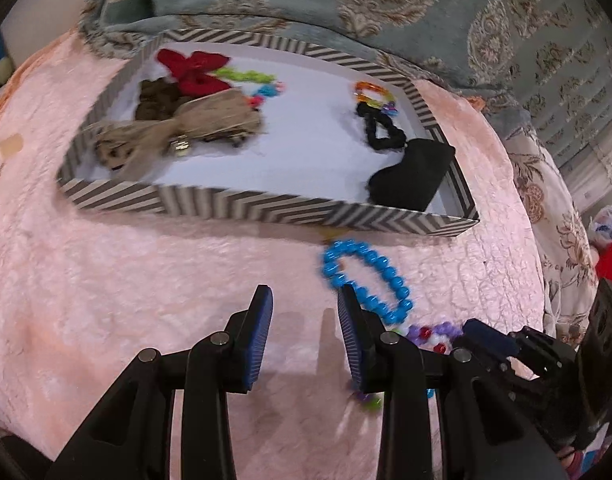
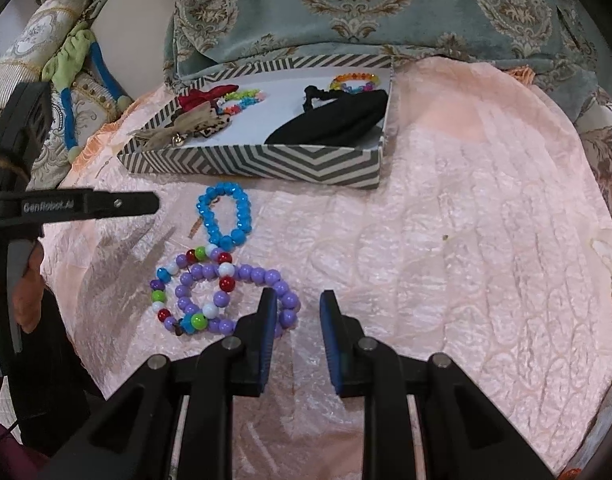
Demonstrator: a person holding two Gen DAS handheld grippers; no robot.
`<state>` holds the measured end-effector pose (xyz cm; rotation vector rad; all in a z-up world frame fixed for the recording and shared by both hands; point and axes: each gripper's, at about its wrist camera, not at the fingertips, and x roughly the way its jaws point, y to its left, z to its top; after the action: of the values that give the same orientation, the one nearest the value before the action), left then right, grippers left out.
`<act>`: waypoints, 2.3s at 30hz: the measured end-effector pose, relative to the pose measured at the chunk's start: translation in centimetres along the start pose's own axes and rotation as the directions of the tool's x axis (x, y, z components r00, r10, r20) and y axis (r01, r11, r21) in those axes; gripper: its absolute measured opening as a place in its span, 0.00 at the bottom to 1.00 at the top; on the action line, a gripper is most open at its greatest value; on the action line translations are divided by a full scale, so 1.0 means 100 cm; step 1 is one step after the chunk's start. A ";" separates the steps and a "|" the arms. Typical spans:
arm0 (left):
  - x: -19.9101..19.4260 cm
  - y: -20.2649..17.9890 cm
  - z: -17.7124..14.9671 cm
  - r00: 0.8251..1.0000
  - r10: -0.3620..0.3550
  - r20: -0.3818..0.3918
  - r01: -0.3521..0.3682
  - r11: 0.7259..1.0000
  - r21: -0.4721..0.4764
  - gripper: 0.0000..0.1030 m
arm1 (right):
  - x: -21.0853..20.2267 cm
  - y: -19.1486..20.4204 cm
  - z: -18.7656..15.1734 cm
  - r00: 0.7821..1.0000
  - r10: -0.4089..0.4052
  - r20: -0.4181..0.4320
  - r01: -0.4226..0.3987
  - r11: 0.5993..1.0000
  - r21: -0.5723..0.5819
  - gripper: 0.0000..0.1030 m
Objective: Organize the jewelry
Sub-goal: 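Grasp the blue bead bracelet with left tool while right tool grasps the purple bead bracelet, then carry blue bracelet into box with left tool while right tool carries purple bracelet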
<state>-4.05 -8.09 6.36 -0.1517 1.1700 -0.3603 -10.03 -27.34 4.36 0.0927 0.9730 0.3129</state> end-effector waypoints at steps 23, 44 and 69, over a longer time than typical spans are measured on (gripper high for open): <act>0.034 -0.022 0.016 1.000 0.009 -0.015 -0.009 1.000 0.004 0.17 | 0.004 0.002 0.000 1.000 0.025 0.015 -0.024 0.999 -0.026 0.23; -0.027 -0.004 0.011 0.993 0.007 0.118 -0.012 0.999 0.045 0.00 | -0.073 0.026 0.028 0.975 0.019 0.221 0.008 0.993 -0.121 0.09; -0.084 0.000 0.027 0.956 0.147 0.253 -0.175 0.980 0.094 0.00 | -0.078 0.045 0.060 0.968 0.015 0.249 0.030 0.984 -0.176 0.09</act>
<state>-4.45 -5.28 14.76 0.0014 0.9073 -0.2555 -10.13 -25.00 14.93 -0.0351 0.6920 0.3710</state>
